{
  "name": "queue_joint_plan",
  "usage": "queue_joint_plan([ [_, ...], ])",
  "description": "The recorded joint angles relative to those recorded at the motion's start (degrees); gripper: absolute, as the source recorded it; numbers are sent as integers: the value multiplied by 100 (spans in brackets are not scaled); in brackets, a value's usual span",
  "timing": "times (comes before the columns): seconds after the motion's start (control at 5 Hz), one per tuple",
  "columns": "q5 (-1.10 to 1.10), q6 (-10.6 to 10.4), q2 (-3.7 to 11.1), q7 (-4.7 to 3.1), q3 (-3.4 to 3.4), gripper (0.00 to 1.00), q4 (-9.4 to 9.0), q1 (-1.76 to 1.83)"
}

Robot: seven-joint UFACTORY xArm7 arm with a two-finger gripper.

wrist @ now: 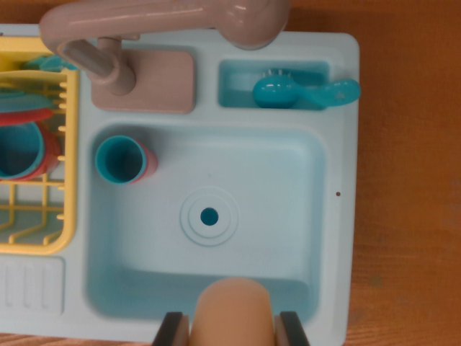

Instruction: Pick detergent from the sink

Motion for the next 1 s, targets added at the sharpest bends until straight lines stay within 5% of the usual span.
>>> queue_joint_plan([
  [1.0, -11, 146, -41, 13, 0, 100, 106, 1],
])
